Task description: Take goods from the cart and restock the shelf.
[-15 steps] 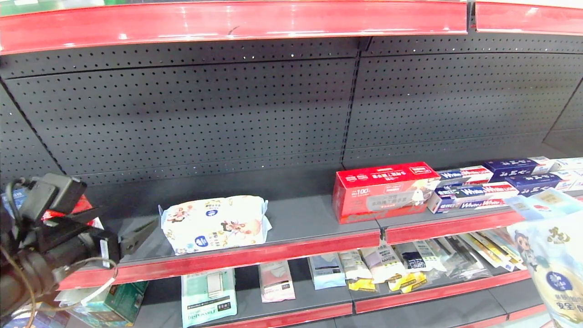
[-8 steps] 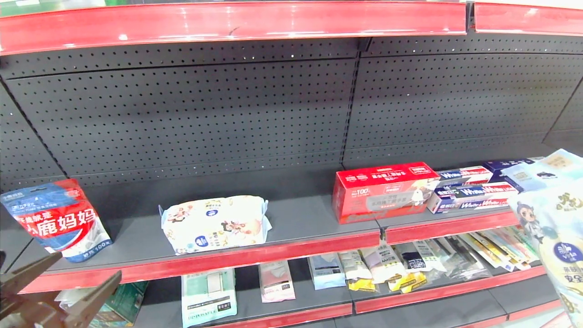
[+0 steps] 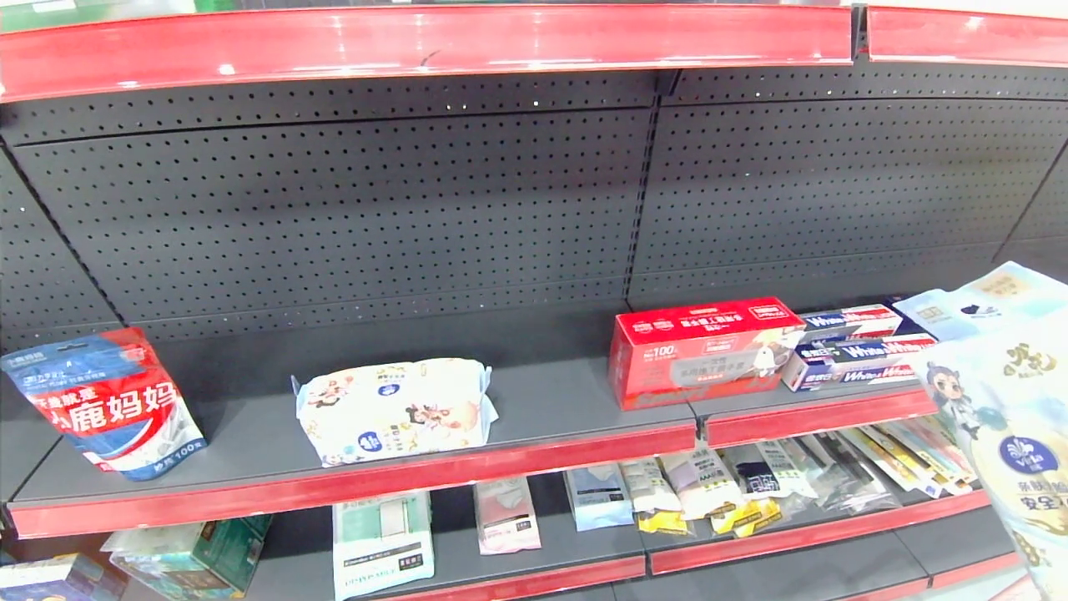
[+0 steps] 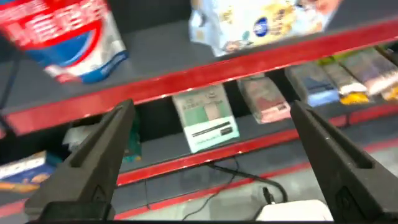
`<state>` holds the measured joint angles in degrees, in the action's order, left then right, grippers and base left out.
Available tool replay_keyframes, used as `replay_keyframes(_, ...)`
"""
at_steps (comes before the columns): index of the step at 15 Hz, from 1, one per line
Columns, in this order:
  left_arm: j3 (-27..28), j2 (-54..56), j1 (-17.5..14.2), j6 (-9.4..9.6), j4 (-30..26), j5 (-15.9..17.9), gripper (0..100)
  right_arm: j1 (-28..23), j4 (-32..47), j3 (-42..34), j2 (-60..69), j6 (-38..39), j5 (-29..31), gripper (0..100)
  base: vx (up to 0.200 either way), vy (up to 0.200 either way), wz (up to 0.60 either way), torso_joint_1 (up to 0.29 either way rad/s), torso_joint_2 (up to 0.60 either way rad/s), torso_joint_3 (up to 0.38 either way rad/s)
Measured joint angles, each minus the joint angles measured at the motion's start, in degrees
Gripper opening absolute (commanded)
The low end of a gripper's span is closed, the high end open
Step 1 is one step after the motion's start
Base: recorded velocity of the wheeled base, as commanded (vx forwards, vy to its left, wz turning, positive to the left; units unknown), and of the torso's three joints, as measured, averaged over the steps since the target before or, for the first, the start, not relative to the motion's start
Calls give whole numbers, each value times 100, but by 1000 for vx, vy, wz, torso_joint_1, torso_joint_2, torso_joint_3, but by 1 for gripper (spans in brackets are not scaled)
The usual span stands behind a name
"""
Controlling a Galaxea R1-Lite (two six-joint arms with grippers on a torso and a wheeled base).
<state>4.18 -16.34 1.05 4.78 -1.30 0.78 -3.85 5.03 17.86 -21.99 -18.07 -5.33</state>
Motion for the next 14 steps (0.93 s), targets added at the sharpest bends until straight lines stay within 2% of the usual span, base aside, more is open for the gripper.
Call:
replay_keyframes(2,-77,540,0,-196,-94,-321,100,9,2,60,-11,-21,-17,0,0,0,0,0,0,0)
replay_keyframes(3,-110,744,0,-391,-105,-436,100,13,-4,83,-20,-24,-22,0,0,0,0,0,0,0)
replay_keyframes(4,-135,923,0,-500,-126,-474,100,13,5,93,-22,-27,-22,0,0,0,0,0,0,0)
replay_keyframes(9,-184,1524,-67,-600,-93,-600,100,16,-2,102,-55,-27,-20,0,0,0,0,0,0,0)
replay_keyframes(10,-188,1574,-74,-645,-83,-825,100,16,0,102,-59,-24,-20,0,0,0,0,0,0,0)
replay_keyframes(12,-195,1623,-76,-674,-59,-847,100,22,-2,102,-66,-21,-26,0,0,0,600,5,0,2)
replay_keyframes(14,-195,1638,-76,-672,-66,-683,100,24,-6,88,-66,-21,-26,0,0,0,600,0,-2,2)
